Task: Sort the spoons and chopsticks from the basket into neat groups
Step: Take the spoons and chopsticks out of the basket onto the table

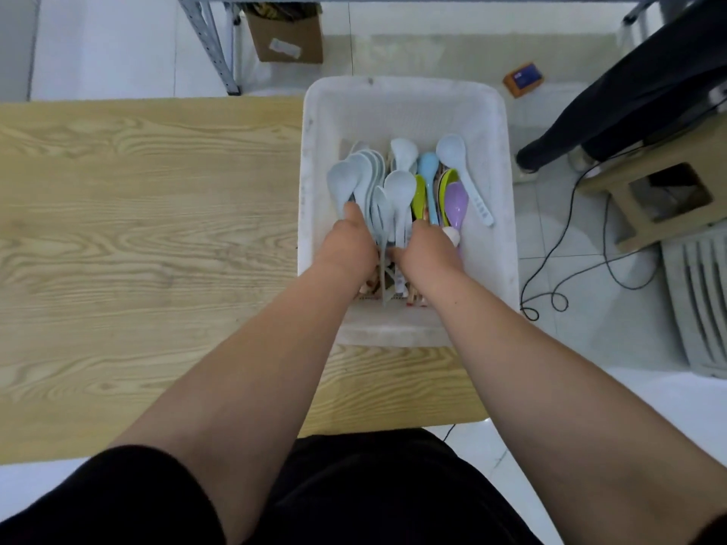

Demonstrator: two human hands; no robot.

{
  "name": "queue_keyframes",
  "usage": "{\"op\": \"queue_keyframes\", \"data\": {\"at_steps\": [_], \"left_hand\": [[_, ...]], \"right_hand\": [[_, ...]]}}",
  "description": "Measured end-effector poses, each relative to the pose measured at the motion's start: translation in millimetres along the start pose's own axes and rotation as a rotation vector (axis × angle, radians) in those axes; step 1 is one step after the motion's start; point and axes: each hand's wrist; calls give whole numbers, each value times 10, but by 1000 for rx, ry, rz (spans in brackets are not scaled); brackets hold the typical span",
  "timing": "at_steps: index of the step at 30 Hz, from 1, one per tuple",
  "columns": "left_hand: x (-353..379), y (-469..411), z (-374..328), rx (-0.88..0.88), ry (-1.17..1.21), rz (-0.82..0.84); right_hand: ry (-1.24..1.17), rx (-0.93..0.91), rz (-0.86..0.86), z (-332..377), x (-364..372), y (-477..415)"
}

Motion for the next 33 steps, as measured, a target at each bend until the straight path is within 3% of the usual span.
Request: {"op": "queue_keyframes", "data": {"at_steps": [5, 10, 14, 18, 22, 33], "left_hand": [[-26, -16, 38, -90, 325, 30], [-27, 107, 89, -53, 515, 11], [-35, 348, 112, -220, 912, 76], [23, 723, 191, -197, 961, 33], [139, 1152, 126, -170, 1182, 35], [326, 2096, -473, -129, 1424, -18]], "right_hand": [[-15, 2, -28, -78, -36, 39], [-294, 31, -4, -181, -124, 118], [-551, 44, -14, -291, -166, 263], [-668, 27, -47, -446, -198, 524], [-736, -15, -67, -578, -236, 825], [-819, -438, 72, -816, -214, 2054]]}}
Point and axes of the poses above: each hand's wrist, its own y-axis away from the middle knuckle, its own x-axis out of the palm, z = x × y, and after that the axes turned 1 degree about -y, right-handed
